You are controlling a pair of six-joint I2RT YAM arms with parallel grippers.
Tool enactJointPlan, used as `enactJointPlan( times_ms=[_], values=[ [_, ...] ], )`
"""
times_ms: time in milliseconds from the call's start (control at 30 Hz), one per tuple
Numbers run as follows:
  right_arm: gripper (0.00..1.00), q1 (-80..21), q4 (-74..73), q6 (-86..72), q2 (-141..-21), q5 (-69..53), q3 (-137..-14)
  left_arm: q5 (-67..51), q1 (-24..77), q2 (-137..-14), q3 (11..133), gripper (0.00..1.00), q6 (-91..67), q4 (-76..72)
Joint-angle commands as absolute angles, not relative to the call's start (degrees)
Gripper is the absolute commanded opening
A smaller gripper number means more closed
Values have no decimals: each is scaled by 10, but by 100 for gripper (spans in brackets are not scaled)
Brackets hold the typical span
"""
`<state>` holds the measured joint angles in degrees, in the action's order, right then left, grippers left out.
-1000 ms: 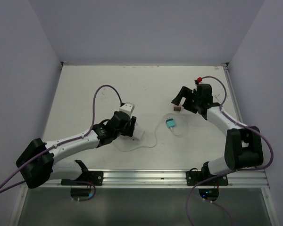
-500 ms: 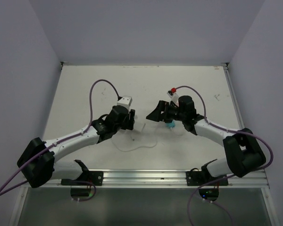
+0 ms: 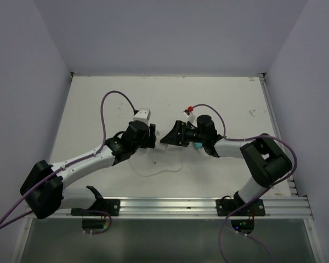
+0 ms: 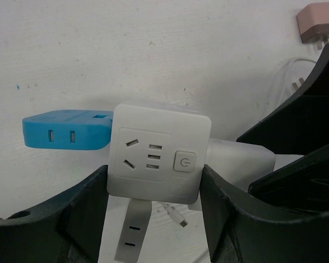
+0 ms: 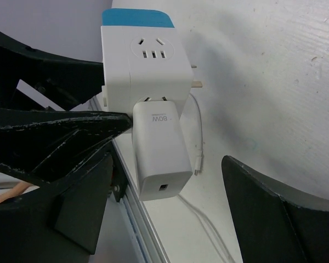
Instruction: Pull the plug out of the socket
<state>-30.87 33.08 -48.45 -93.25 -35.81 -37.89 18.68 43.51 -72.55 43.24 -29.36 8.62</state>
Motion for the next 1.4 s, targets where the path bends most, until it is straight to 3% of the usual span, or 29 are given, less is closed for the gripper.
enactJointPlan(
  times_ms=[0, 100, 133, 200, 333, 800, 1367],
  values=[
    [83, -316, 395, -501, -947, -377, -389, 206, 431, -721, 459, 0, -318, 20],
    [66, -316, 413, -505, -960, -381, -389, 212, 431, -719, 459, 0, -323, 19],
    [53, -316, 418, -509, -962, -381, -386, 215, 430, -718, 459, 0, -324, 18],
    [40, -317, 428, -512, -968, -382, -381, 221, 429, -715, 461, 0, -326, 21],
    [2, -316, 433, -511, -974, -383, -373, 240, 425, -708, 460, 0, -330, 24],
    [0, -256, 482, -534, -961, -420, -313, 324, 364, -652, 394, 0, -341, 18],
    [0, -243, 338, -461, -897, -403, -309, 452, 352, -704, 409, 0, -360, 68]
  ],
)
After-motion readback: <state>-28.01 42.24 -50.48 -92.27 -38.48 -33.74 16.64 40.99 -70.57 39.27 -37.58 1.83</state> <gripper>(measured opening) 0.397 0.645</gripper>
